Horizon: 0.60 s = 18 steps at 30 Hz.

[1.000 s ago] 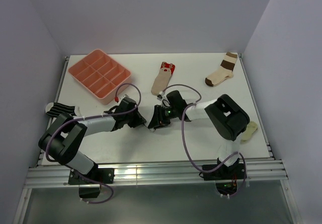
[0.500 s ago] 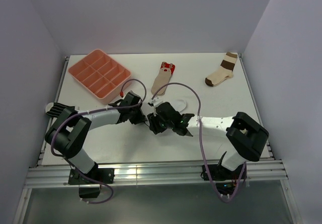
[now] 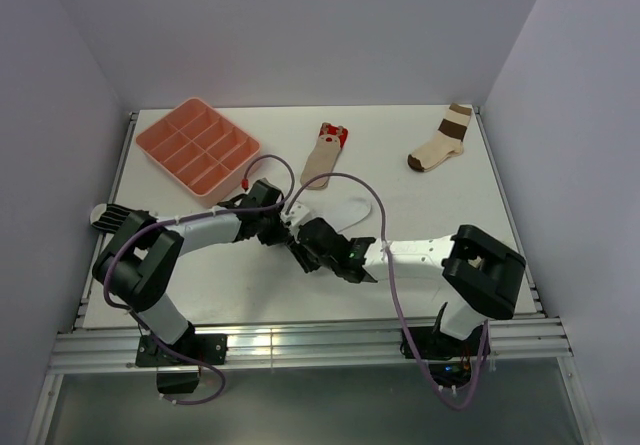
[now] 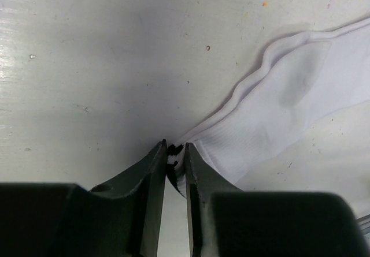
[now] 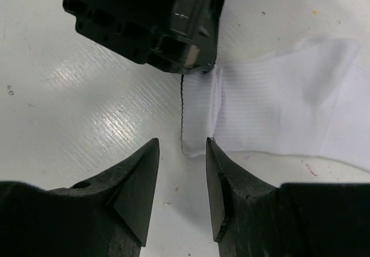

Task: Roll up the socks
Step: Roll the sock at the center of the board.

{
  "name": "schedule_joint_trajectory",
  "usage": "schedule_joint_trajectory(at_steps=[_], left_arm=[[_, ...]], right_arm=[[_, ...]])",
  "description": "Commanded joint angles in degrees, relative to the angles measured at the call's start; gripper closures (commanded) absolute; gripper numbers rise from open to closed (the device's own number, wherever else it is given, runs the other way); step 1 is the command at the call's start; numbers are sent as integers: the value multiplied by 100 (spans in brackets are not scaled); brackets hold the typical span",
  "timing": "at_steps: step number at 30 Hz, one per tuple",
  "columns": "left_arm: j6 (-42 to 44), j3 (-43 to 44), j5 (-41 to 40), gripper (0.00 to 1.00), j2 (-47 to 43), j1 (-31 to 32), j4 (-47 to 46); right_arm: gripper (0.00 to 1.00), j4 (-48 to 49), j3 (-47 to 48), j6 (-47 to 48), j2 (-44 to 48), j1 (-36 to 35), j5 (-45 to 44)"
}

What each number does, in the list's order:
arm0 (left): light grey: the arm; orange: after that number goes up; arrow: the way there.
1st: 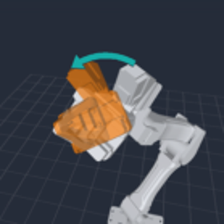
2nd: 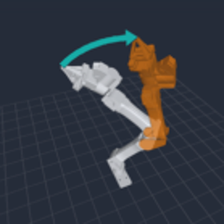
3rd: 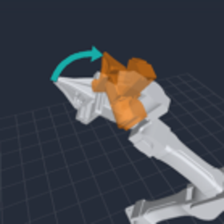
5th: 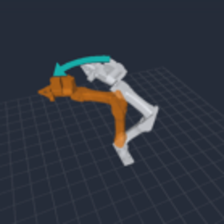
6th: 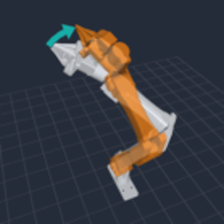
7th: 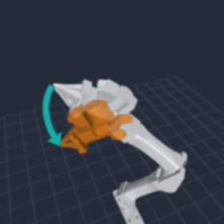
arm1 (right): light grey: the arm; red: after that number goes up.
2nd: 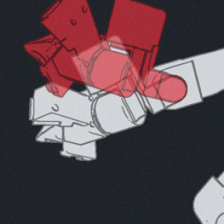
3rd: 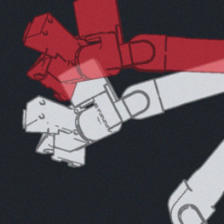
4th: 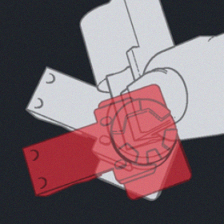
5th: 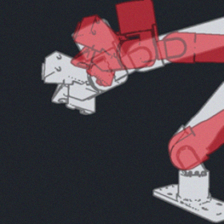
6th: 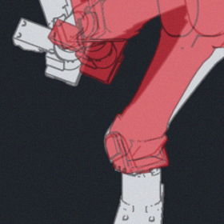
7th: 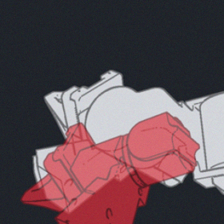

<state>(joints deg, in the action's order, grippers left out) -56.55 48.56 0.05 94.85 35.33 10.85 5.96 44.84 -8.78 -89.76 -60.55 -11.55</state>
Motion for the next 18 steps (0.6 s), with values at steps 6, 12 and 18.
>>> schedule_joint_trajectory(at_steps=[6, 12, 18], left_arm=[[312, -83, -181, 75, 350, 26, 734], [356, -65, -199, 75, 350, 26, 796], [338, -48, -181, 74, 263, 26, 805]], right_arm=[[57, 520, 245, 289, -569, -114, -234], [61, 608, 254, 333, -947, -114, -400], [83, 565, 122, 140, -1185, -97, -498]])
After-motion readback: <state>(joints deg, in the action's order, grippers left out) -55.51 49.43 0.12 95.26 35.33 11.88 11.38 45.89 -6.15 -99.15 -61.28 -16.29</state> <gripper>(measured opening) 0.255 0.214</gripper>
